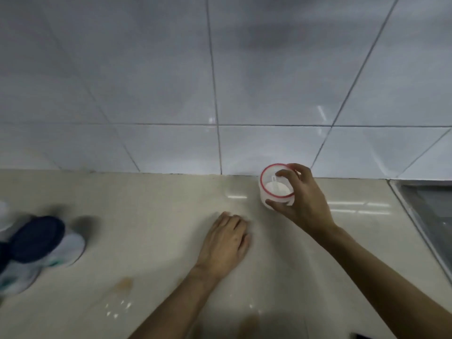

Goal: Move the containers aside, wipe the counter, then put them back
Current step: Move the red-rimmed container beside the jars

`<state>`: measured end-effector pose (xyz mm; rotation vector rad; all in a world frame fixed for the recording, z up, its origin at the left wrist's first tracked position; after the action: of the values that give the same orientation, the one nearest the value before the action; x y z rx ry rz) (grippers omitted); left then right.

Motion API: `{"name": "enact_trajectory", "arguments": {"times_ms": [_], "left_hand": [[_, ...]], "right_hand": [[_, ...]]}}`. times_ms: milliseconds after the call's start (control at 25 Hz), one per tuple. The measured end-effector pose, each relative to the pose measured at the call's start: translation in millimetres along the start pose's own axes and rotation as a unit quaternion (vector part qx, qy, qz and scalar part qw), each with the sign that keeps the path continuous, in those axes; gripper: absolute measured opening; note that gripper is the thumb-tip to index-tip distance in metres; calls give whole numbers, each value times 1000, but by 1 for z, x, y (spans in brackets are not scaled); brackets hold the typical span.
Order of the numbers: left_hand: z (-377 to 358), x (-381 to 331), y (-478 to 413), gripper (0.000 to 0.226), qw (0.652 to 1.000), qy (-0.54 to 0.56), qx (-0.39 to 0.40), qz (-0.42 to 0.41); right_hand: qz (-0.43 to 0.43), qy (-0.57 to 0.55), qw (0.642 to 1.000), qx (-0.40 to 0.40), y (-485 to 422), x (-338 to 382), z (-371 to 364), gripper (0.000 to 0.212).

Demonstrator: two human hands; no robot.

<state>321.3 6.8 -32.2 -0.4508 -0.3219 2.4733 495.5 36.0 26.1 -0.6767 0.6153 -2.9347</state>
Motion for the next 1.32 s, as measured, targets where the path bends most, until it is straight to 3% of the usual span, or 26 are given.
{"name": "enact_trajectory", "arguments": {"times_ms": [360, 440, 520, 600, 680, 720, 920, 1080, 1200, 1320], "left_hand": [[134, 168, 247, 24, 975, 11, 2, 224], [159, 189, 291, 22, 969, -8, -27, 247], [190, 233, 376, 22, 953, 23, -17, 300], [194, 213, 389, 22, 958, 24, -55, 279], [182, 187, 409, 21, 969, 69, 7, 239], [183, 180, 408, 21, 969, 80, -1, 235], [180, 168, 395, 23, 965, 107, -26, 237], [191, 177, 380, 25, 963, 110, -58, 239], [163, 101, 367, 22, 984, 143, -7, 109], [134, 33, 356, 18, 987, 151, 46, -19]], "right_hand": [[72, -233, 964, 109, 66, 275, -97, 67], [73, -244, 956, 143, 81, 325, -124, 68], [106, -243, 949, 170, 115, 427, -168, 68], [110, -242, 942, 206, 136, 433, -172, 68], [38, -195, 961, 194, 173, 420, -171, 67], [32, -194, 961, 196, 174, 418, -175, 68], [69, -150, 968, 190, 156, 410, -178, 83], [71, -140, 973, 166, 163, 395, -154, 61], [-48, -84, 983, 155, 255, 313, -93, 58], [-78, -44, 985, 147, 335, 261, -43, 61]]}}
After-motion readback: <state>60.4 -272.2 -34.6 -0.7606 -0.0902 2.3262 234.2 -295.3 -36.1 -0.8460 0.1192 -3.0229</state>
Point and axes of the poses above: each hand's wrist, its own y-axis away from the middle knuckle, its own z-axis out of the back of the hand, x = y × z, the point moved 8 cm from there along -y, towards the middle knuckle, and after that the axes turned 3 degrees about -x, right-handed, at the moved point
